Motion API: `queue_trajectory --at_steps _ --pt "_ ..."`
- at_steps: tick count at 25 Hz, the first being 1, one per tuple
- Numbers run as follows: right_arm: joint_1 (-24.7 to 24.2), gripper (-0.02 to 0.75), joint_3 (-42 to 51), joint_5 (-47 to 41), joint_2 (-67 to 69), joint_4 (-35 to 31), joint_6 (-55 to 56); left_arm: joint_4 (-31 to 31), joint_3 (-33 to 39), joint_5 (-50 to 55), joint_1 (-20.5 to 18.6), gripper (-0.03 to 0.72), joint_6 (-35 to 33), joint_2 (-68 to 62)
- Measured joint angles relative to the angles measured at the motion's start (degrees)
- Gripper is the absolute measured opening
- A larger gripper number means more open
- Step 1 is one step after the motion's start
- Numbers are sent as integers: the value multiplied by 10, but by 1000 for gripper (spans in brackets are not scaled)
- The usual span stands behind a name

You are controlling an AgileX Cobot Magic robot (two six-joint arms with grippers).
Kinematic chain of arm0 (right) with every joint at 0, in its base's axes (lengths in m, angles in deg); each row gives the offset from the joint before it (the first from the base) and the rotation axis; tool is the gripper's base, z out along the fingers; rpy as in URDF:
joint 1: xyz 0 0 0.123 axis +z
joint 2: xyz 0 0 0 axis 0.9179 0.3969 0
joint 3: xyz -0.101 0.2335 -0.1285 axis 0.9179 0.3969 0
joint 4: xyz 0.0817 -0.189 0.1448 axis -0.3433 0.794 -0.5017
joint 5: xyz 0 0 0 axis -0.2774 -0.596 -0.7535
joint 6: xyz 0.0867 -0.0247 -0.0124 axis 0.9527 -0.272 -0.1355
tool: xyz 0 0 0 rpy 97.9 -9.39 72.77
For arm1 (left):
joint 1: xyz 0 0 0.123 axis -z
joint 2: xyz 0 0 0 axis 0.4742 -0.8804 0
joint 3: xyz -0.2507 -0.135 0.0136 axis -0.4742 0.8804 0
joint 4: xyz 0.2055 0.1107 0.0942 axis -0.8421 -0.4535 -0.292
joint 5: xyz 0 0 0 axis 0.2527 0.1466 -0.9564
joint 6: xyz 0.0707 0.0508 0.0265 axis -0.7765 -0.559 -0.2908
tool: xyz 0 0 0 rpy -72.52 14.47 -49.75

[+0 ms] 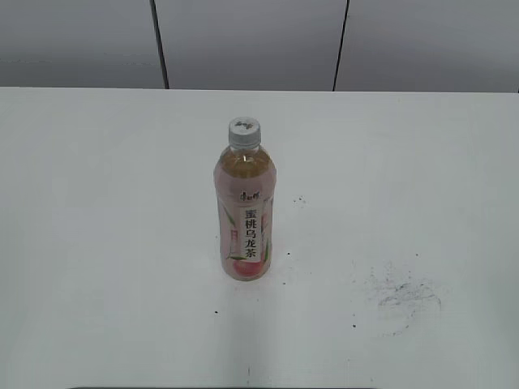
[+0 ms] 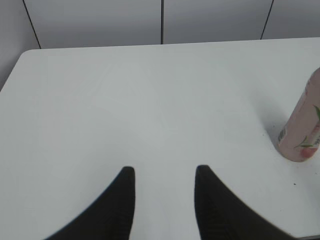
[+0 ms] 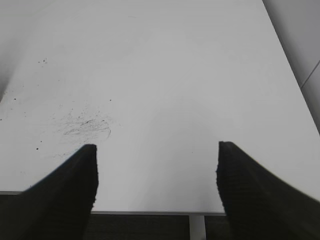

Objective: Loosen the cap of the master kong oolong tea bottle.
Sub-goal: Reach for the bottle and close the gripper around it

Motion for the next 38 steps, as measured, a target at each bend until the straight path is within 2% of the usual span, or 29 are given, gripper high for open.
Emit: queue_trajectory --at_steps 38 --pt "0 556 0 0 0 0 0 0 0 0 0 246 0 0"
